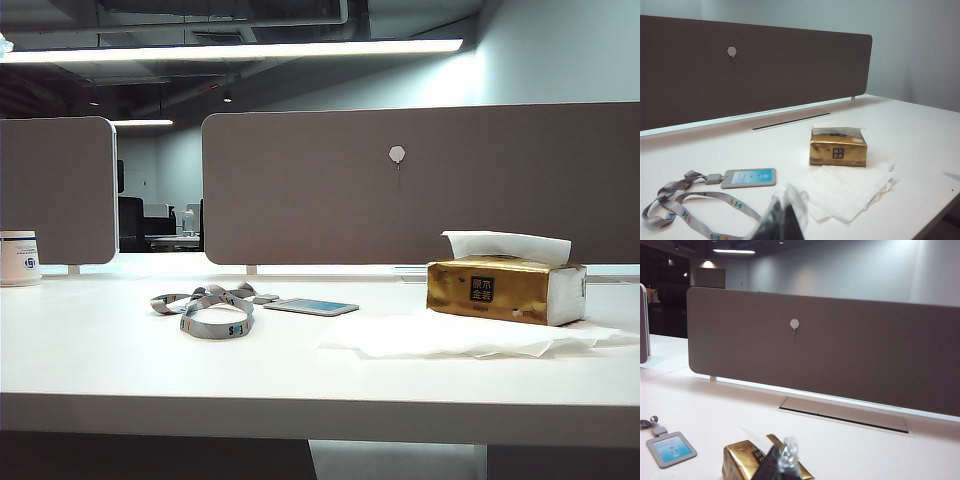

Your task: Pull out a tissue from the tissue box and use it to cover the ID card on the tabletop.

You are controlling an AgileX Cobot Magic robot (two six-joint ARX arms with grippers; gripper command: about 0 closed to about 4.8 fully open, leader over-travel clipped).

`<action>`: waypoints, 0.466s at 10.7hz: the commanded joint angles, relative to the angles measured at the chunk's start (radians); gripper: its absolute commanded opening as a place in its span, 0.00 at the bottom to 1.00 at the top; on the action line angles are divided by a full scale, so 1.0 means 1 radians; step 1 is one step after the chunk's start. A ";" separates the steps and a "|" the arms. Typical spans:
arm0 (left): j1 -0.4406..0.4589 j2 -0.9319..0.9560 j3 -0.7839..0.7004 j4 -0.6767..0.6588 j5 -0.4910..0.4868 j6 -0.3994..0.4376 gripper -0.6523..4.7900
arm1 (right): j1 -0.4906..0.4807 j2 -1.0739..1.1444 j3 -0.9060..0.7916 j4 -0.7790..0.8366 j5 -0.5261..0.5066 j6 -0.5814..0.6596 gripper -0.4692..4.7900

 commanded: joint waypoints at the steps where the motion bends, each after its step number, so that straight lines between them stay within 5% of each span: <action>1: -0.002 0.001 0.004 0.011 0.007 -0.007 0.11 | 0.000 0.000 0.078 -0.101 -0.002 -0.031 0.08; 5: -0.001 0.001 0.004 0.012 0.007 -0.026 0.11 | 0.000 0.237 0.294 -0.158 -0.072 -0.083 0.08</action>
